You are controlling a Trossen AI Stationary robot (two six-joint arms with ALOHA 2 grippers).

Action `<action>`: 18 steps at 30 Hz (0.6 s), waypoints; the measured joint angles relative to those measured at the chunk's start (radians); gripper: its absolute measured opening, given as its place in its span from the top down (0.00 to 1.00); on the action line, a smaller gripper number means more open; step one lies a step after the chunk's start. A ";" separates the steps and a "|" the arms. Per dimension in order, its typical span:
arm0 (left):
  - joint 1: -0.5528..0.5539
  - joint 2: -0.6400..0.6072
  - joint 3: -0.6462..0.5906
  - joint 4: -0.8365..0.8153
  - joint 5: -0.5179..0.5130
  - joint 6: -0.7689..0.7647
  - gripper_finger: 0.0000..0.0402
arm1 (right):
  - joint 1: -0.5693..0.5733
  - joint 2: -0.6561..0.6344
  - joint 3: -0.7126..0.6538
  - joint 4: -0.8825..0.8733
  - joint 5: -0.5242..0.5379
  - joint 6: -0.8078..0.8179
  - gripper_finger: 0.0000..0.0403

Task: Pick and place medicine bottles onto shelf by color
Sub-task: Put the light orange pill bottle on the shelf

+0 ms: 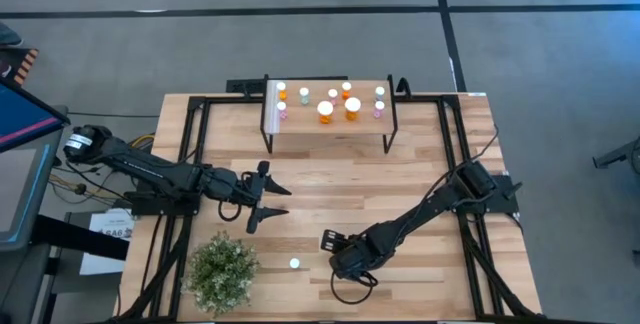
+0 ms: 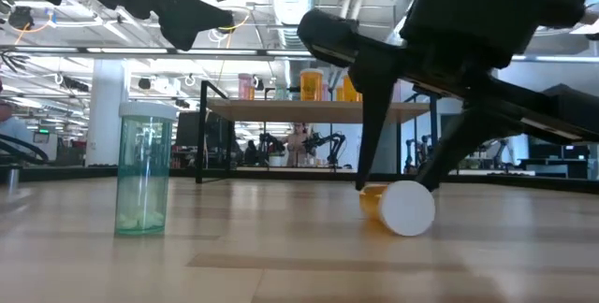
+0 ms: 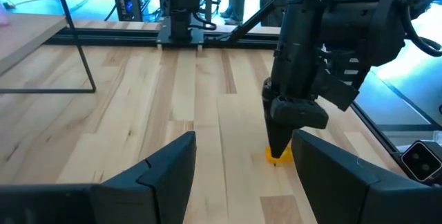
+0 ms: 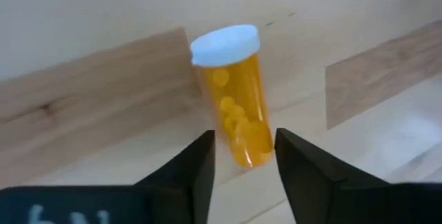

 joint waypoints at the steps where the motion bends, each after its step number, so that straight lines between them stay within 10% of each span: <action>1: 0.000 0.000 0.000 0.000 0.000 0.000 0.44 | 0.000 0.000 0.000 0.006 0.000 0.006 0.59; 18: 0.000 0.000 0.000 0.000 -0.002 0.003 0.44 | -0.032 0.010 0.002 0.062 -0.126 0.110 0.67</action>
